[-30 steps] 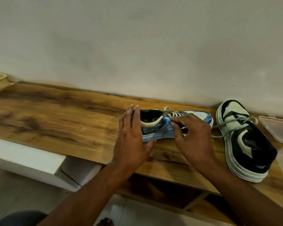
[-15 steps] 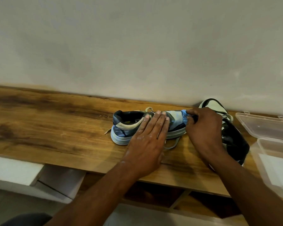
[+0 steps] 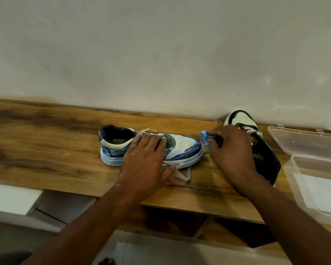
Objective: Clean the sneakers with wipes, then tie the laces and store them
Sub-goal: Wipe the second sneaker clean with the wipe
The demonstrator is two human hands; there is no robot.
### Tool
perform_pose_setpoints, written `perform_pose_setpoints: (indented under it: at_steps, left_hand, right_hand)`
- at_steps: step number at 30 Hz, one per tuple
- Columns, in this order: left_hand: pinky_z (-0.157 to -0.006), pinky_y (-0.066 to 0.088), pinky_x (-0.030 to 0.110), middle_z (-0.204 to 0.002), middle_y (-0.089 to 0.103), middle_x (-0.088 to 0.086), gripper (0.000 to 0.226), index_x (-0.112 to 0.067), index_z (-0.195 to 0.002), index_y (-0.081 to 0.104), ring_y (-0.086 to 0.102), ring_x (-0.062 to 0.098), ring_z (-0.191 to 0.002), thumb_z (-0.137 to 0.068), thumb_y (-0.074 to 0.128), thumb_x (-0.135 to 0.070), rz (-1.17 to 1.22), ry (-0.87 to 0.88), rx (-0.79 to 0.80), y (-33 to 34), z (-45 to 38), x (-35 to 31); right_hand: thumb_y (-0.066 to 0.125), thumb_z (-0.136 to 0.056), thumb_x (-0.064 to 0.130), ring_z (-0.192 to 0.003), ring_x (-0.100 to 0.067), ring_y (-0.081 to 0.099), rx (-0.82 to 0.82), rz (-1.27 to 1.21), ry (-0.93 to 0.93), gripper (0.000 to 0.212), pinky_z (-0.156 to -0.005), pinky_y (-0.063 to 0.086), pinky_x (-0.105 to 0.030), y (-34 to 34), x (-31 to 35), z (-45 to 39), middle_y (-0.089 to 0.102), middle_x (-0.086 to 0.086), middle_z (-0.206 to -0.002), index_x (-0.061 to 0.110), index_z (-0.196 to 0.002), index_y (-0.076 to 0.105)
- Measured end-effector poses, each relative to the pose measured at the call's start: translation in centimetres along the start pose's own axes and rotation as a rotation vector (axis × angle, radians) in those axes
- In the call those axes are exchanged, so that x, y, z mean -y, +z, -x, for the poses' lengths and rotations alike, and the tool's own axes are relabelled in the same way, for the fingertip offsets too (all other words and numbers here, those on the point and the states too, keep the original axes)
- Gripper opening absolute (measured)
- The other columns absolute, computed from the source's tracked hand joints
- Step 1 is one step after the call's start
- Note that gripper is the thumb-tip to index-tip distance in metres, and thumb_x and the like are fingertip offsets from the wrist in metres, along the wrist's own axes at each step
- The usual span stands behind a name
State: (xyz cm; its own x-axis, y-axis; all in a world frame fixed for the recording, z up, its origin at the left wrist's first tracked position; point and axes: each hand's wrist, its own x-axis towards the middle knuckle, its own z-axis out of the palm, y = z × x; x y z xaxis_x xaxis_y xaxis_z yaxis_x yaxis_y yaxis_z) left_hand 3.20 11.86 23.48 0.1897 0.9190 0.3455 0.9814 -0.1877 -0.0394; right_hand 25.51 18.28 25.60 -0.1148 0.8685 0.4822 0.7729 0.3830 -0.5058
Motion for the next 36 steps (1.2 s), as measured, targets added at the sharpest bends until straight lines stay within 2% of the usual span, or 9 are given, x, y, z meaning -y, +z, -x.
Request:
perform_pose_setpoints:
  at_steps: [6,13,15,17,19,22,28,33,36]
  left_hand:
    - [-0.117,0.033,0.049,-0.143,0.055,0.009,0.07,-0.018,-0.137,0.061,0.045,0.03,-0.136,-0.084,0.069,-0.063,-0.004,0.029,0.024,-0.7,0.4,1.7]
    - [-0.119,0.028,0.045,-0.149,0.056,0.003,0.065,-0.025,-0.146,0.056,0.045,0.025,-0.142,-0.093,0.06,-0.062,0.003,-0.012,0.131,-1.2,-0.2,1.8]
    - [-0.115,0.031,0.045,-0.146,0.058,0.0,0.061,-0.027,-0.142,0.058,0.047,0.024,-0.138,-0.093,0.059,-0.063,0.001,-0.036,0.133,-1.4,-0.4,1.4]
    - [-0.111,0.032,0.045,-0.142,0.059,-0.001,0.058,-0.028,-0.14,0.058,0.048,0.023,-0.136,-0.094,0.057,-0.062,-0.028,-0.06,0.139,-1.3,-0.4,1.0]
    - [-0.109,0.031,0.045,-0.143,0.058,-0.001,0.055,-0.028,-0.142,0.056,0.047,0.023,-0.136,-0.095,0.056,-0.058,-0.05,-0.073,0.142,-1.2,-0.4,0.8]
    - [-0.108,0.032,0.044,-0.141,0.059,-0.002,0.055,-0.028,-0.142,0.056,0.048,0.023,-0.135,-0.096,0.056,-0.058,-0.052,-0.089,0.139,-1.3,-0.5,0.7]
    - [-0.11,0.032,0.044,-0.145,0.058,-0.001,0.059,-0.026,-0.147,0.054,0.048,0.024,-0.136,-0.099,0.049,-0.061,-0.03,-0.095,0.14,-1.2,-0.3,0.8]
    - [-0.112,0.031,0.044,-0.148,0.054,-0.001,0.056,-0.026,-0.151,0.049,0.045,0.024,-0.138,-0.101,0.046,-0.052,-0.034,-0.092,0.162,-1.1,-0.4,0.6]
    - [-0.112,0.031,0.045,-0.148,0.055,0.0,0.056,-0.027,-0.152,0.048,0.046,0.024,-0.138,-0.1,0.047,-0.048,-0.04,-0.092,0.183,-1.1,-0.3,0.8]
  right_hand:
    - [0.075,-0.084,0.007,-0.083,-0.016,0.067,0.069,-0.024,-0.063,0.025,-0.079,0.056,-0.03,1.4,1.8,1.2,0.073,-0.003,-0.095,0.017,-0.106,0.081]
    - [0.076,-0.084,0.014,-0.085,-0.014,0.069,0.005,-0.09,0.063,0.031,-0.079,0.061,-0.041,2.2,2.5,2.0,0.073,0.001,-0.101,0.02,-0.115,0.077]
    - [0.077,-0.086,0.012,-0.09,-0.01,0.066,0.012,-0.094,0.042,0.034,-0.083,0.06,-0.031,2.8,3.5,3.2,0.071,0.002,-0.106,0.018,-0.119,0.075]
    - [0.077,-0.085,0.008,-0.09,-0.004,0.059,0.056,-0.094,-0.006,0.038,-0.08,0.05,-0.01,3.9,4.9,4.8,0.066,0.004,-0.106,0.018,-0.122,0.073]
    - [0.078,-0.083,0.002,-0.088,-0.004,0.057,0.101,-0.107,-0.074,0.041,-0.079,0.044,-0.006,5.0,5.9,6.0,0.064,0.003,-0.103,0.014,-0.122,0.073]
    - [0.08,-0.08,-0.001,-0.084,-0.007,0.061,0.097,-0.157,-0.111,0.036,-0.078,0.052,-0.013,5.1,5.2,5.4,0.066,0.0,-0.1,0.011,-0.114,0.077]
    - [0.08,-0.08,0.009,-0.084,-0.011,0.067,-0.063,-0.149,0.114,0.028,-0.081,0.061,-0.036,3.3,1.7,2.3,0.072,0.001,-0.097,0.015,-0.107,0.08]
    - [0.081,-0.076,-0.001,-0.082,-0.006,0.062,0.034,-0.165,-0.06,0.029,-0.074,0.051,-0.011,5.4,4.8,5.5,0.069,0.001,-0.097,0.013,-0.101,0.079]
    - [0.08,-0.074,-0.004,-0.08,-0.009,0.06,0.117,-0.179,-0.132,0.028,-0.071,0.053,-0.02,6.2,5.4,6.0,0.066,0.0,-0.094,0.011,-0.097,0.078]
